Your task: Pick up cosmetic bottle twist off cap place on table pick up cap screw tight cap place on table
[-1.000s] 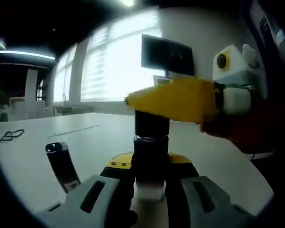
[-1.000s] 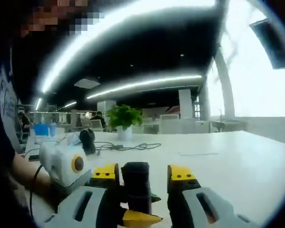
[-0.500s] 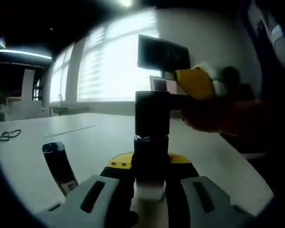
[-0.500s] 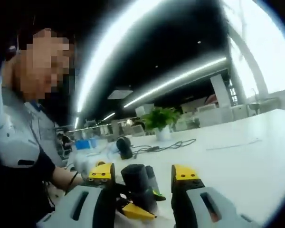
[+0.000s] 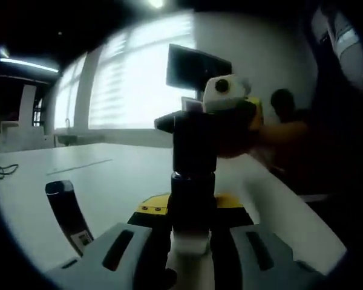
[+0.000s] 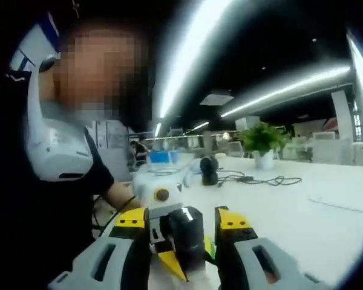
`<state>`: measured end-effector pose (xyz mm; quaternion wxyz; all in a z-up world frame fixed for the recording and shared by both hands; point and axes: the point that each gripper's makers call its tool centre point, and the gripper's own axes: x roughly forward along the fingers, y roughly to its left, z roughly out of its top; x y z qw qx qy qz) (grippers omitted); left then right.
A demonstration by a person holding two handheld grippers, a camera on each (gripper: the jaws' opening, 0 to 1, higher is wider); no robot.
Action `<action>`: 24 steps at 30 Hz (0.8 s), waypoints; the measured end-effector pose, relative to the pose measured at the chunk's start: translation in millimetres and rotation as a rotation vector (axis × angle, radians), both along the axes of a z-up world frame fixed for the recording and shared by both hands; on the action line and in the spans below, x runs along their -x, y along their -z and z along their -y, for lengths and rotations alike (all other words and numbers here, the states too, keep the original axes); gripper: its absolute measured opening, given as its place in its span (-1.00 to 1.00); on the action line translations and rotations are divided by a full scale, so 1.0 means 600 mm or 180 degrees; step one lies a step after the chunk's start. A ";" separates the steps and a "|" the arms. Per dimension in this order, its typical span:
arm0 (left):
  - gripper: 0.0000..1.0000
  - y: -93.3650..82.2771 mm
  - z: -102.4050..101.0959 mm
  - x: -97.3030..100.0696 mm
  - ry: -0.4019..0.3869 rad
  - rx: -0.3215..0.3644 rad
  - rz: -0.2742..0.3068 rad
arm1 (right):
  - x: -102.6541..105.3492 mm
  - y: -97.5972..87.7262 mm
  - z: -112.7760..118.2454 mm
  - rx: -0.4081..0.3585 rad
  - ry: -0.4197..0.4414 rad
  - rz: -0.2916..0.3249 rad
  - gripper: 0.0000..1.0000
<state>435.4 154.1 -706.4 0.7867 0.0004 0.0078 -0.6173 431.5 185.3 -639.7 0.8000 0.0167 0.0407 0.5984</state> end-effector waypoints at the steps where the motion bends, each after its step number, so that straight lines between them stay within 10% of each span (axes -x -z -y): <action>1: -0.72 0.000 0.000 0.000 0.0005 0.0002 0.0000 | 0.001 0.002 -0.004 0.0023 -0.0099 -0.0014 -0.32; 24: -0.72 0.000 0.002 0.008 0.0093 -0.0001 -0.0009 | 0.007 0.027 -0.029 0.0294 -0.0947 -0.0035 -0.54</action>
